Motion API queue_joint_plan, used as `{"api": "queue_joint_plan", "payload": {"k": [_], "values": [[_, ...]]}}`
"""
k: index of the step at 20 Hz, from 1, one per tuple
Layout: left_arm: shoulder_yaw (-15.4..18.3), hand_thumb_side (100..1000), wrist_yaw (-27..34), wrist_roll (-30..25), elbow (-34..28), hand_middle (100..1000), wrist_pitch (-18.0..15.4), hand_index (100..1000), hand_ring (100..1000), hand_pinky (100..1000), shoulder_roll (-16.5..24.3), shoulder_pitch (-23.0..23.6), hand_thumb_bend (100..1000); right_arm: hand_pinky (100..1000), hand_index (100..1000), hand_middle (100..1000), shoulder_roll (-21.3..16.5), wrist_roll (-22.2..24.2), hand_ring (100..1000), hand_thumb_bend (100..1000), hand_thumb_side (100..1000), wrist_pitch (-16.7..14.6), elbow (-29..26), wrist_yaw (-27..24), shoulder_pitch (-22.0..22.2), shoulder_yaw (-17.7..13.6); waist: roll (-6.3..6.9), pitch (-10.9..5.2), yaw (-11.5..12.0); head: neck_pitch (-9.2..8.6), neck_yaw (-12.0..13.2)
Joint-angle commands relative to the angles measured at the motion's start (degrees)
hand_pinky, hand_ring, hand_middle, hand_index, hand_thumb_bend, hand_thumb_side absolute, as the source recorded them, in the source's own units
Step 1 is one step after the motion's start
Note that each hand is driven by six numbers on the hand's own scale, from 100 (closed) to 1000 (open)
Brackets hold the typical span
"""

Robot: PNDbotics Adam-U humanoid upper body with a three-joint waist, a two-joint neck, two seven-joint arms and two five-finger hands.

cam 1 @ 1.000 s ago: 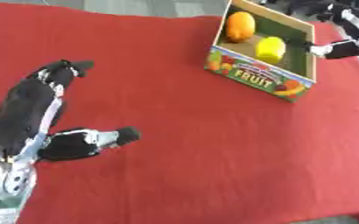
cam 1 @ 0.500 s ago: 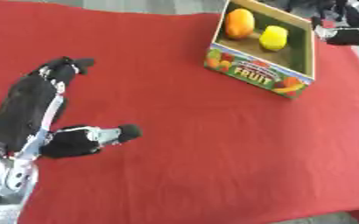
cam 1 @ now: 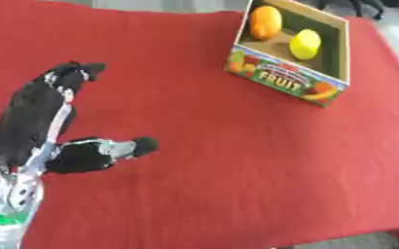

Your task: Pick up the objects with one hand, pass them to the other hand, and then place them into the box on the other side of the table.

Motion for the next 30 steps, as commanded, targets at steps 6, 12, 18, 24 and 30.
{"api": "queue_joint_plan", "payload": {"k": [6,12,18,24,30], "values": [[0.90,919,-0.26,-0.34,-1.06,682,0.13,880,750,726,-0.26,-0.84,1000,873,857,731,1.32,3.17,1000,100,100,0.44,-13.30,-4.47,-0.85,3.87,-0.05,-2.08,0.11,0.64,0.15],[2.64,808,0.35,-0.34,-2.65,687,1.62,875,752,724,0.79,-1.12,874,867,851,724,1.98,4.35,1000,100,100,-0.59,-16.20,-4.82,-0.19,6.13,0.47,-2.88,0.13,1.65,0.03],[6.78,675,5.18,-2.03,-7.13,680,7.44,856,754,722,8.15,-3.29,616,864,843,713,1.51,4.66,1000,100,100,-0.16,-17.01,-5.47,0.59,7.15,2.03,-3.91,0.84,3.01,-0.90],[8.38,676,11.75,-6.99,-12.30,685,12.33,854,755,720,17.96,-4.43,553,865,845,712,2.02,5.97,1000,100,100,1.34,-17.47,-6.11,1.08,7.88,2.63,-4.40,1.02,3.41,-0.80],[8.56,701,16.07,-12.30,-13.64,709,14.40,865,762,736,25.42,-5.29,574,864,844,712,3.19,7.27,1000,100,100,2.13,-17.84,-5.86,1.32,8.59,2.76,-4.68,0.61,3.45,1.18]]}}
